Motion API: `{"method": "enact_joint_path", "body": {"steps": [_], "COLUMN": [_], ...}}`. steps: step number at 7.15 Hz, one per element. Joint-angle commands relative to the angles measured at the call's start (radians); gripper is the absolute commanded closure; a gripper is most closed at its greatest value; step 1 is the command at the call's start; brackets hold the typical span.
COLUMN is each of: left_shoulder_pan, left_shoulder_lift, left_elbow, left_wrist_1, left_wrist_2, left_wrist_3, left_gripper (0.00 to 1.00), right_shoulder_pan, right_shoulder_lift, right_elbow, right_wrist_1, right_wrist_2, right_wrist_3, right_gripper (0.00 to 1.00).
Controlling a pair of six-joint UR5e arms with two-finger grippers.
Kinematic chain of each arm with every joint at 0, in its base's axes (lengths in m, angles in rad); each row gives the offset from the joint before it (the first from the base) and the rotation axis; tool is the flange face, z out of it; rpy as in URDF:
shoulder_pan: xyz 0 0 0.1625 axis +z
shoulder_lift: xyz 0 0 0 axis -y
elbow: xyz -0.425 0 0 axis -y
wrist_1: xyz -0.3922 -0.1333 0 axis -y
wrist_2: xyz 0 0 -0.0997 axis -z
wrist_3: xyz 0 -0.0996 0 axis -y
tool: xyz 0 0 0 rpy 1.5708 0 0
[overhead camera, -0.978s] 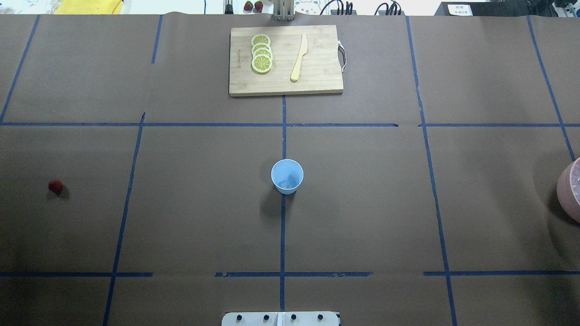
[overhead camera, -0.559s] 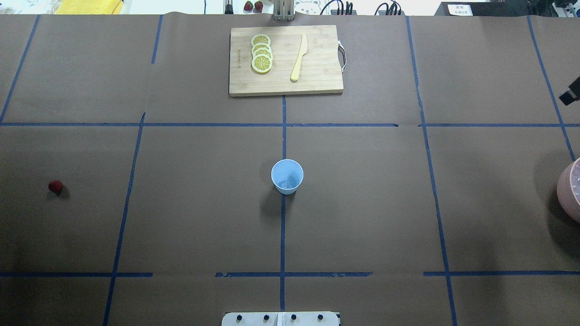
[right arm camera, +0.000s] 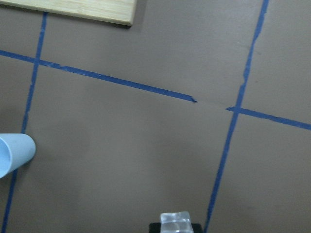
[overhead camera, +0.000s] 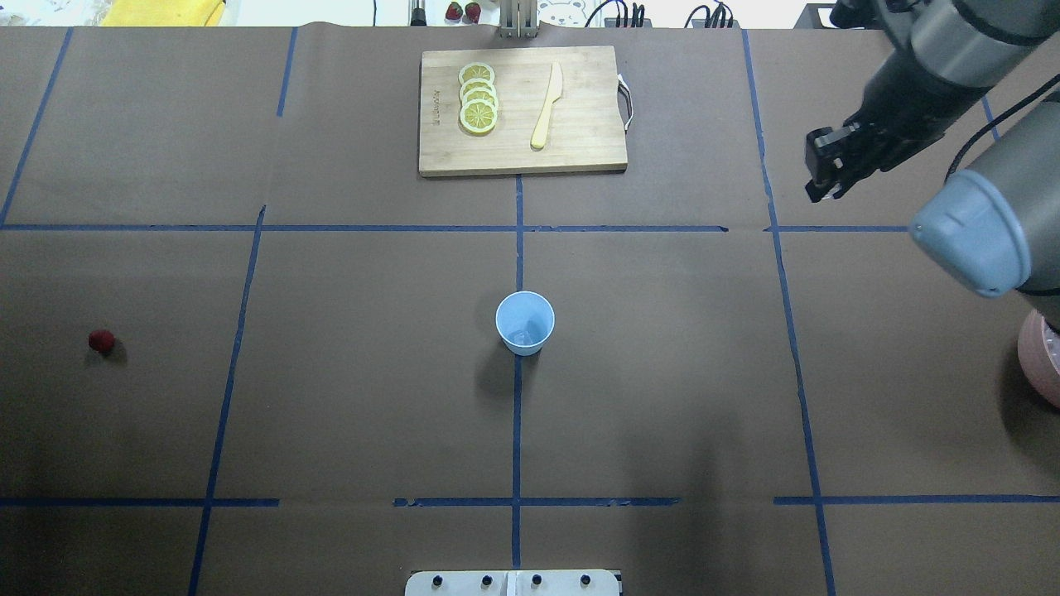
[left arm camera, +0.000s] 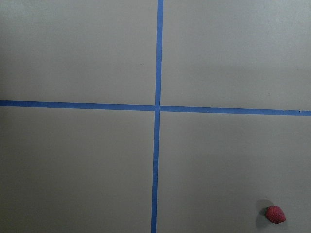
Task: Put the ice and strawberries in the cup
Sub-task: 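Carry the second ice cube over the light-blue cup with the right gripper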
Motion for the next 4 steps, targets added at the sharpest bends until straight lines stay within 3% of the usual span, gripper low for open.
{"method": "enact_joint_path", "body": {"steps": [1,2,4], "left_shoulder_pan": [-0.001,-0.001,-0.001], "left_shoulder_lift": [0.000,0.000,0.000], "left_elbow": [0.002,0.002,0.011], "left_wrist_1": [0.000,0.000,0.000], "left_wrist_2": [0.000,0.000,0.000], "left_wrist_3": [0.001,0.001,0.005], "left_gripper": [0.00,0.00,0.00], "right_shoulder_pan": [-0.132,-0.195,-0.312], "right_shoulder_lift": [0.056,0.070,0.152], "right_elbow": [-0.021,-0.058,-0.119], "right_wrist_1": [0.103,0.192,0.213], "right_wrist_2": [-0.082,-0.127,-0.249], "right_wrist_3": [0.223,0.322,0.498], "right_gripper": [1.00,1.00,1.00]}}
